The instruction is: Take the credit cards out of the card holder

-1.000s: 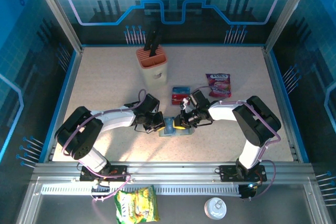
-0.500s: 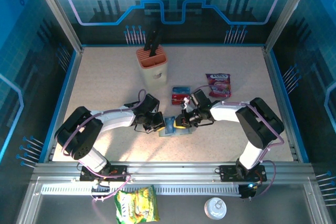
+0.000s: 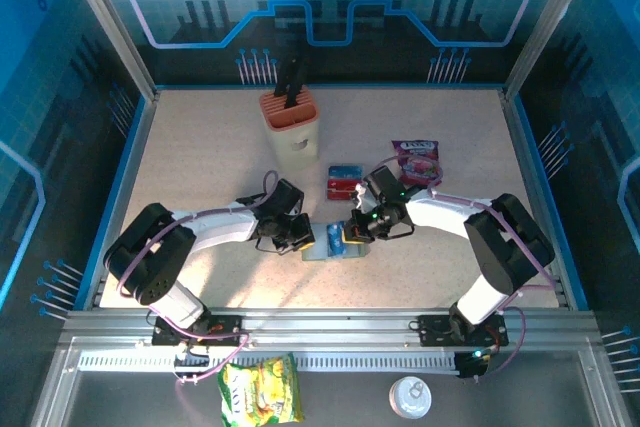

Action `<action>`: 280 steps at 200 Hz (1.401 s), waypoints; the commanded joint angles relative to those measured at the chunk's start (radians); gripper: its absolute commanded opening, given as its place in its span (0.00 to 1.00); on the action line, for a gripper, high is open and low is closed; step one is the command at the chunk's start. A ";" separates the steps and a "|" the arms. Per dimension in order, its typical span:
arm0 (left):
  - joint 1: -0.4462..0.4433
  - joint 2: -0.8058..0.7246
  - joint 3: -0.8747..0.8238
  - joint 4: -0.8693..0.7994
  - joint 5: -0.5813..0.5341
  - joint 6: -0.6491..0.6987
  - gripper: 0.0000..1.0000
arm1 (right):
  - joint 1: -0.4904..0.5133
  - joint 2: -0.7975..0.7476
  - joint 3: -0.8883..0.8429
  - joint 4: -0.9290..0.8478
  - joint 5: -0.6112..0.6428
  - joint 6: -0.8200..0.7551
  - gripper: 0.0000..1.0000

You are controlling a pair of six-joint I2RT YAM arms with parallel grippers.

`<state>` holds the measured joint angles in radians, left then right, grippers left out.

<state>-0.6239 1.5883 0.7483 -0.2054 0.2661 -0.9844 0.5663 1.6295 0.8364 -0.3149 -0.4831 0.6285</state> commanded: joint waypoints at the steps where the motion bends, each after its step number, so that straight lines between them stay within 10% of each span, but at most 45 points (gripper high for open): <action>1: -0.001 -0.008 -0.007 -0.055 -0.013 0.023 0.00 | -0.007 -0.007 0.031 -0.082 0.040 -0.029 0.02; 228: -0.042 0.056 0.033 -0.019 -0.007 0.014 0.00 | 0.016 -0.016 0.110 -0.173 0.085 -0.056 0.01; 280: -0.040 0.039 0.037 -0.025 -0.010 0.018 0.00 | -0.013 -0.052 0.238 -0.387 0.144 -0.298 0.00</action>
<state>-0.6594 1.6318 0.7780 -0.1814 0.2775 -0.9848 0.5682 1.6150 0.9909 -0.5488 -0.3920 0.5037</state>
